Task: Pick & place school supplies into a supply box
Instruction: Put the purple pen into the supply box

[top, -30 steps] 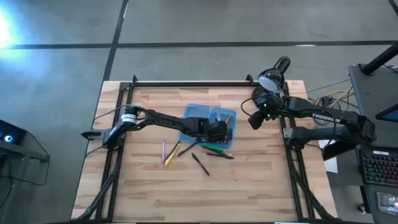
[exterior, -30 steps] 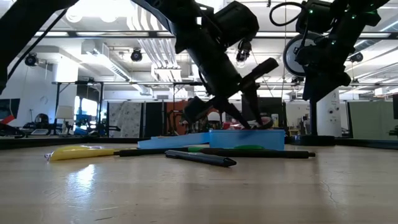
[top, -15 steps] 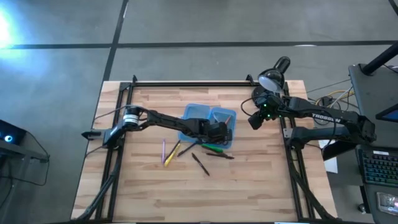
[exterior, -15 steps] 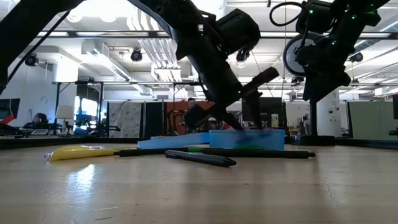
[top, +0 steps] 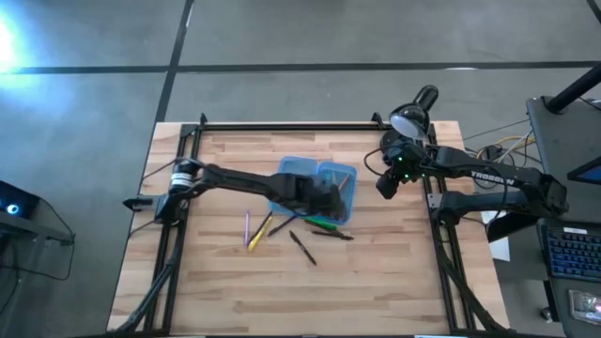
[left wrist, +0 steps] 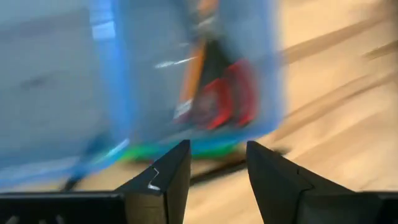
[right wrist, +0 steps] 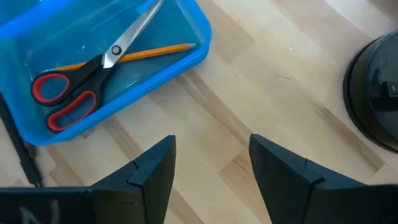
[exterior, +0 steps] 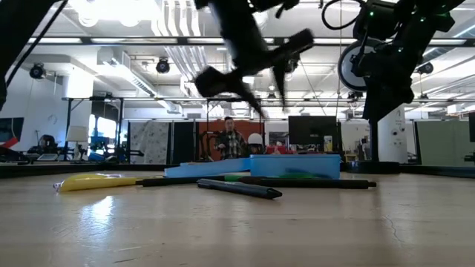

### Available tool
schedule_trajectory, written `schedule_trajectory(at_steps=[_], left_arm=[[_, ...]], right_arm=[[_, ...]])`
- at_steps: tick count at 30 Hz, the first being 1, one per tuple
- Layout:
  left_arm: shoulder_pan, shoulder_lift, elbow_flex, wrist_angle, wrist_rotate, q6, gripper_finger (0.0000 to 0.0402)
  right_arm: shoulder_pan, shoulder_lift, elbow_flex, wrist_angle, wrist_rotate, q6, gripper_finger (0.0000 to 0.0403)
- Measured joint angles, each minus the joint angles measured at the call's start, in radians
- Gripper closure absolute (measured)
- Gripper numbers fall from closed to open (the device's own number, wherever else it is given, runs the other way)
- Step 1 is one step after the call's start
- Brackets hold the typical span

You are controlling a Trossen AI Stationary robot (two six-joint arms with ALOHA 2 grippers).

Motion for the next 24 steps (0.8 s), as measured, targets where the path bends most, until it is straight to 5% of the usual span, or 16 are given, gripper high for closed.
schedule_trajectory(at_steps=[13,18,24], left_arm=[[-0.140,-0.052,-0.030,-0.466,-0.002,-0.279,0.0262],[-0.159,-0.120,-0.166,-0.387,0.012,-0.425,0.0269],[-0.167,-0.334,-0.497,-0.203,0.012,-0.565,0.0288]], right_arm=[[0.009,0.104,0.000,0.005,-0.001,-0.067,0.0209],[0.009,0.113,0.000,0.009,-0.001,-0.067,0.0209],[0.012,0.106,0.000,0.010,0.000,-0.066,0.0209]])
